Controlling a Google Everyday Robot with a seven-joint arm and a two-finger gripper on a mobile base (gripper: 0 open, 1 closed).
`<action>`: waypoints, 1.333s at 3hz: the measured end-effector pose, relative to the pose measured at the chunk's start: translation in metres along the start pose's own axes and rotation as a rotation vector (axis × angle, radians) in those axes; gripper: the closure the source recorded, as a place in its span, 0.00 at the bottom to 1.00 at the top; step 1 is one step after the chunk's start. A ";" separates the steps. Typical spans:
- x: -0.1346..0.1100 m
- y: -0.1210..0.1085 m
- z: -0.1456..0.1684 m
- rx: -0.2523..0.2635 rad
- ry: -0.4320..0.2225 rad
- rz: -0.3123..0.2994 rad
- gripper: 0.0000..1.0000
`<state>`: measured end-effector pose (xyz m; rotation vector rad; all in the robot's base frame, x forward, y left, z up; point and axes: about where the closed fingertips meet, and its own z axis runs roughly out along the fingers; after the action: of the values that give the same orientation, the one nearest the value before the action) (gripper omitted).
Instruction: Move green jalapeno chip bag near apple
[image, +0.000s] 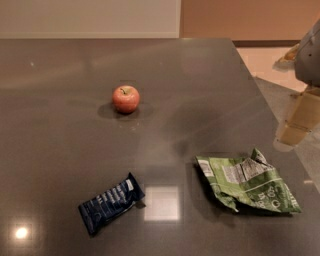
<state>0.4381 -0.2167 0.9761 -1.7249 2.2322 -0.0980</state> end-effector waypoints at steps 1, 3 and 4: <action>-0.001 0.001 -0.001 -0.001 -0.004 -0.006 0.00; 0.004 0.038 0.026 -0.082 0.000 -0.116 0.00; 0.015 0.058 0.052 -0.129 0.013 -0.176 0.00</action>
Offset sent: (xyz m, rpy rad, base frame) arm -0.0317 0.0139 -0.0331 0.0000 0.0881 0.1335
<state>0.3963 -0.2079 0.9099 -1.9927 2.1329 -0.0052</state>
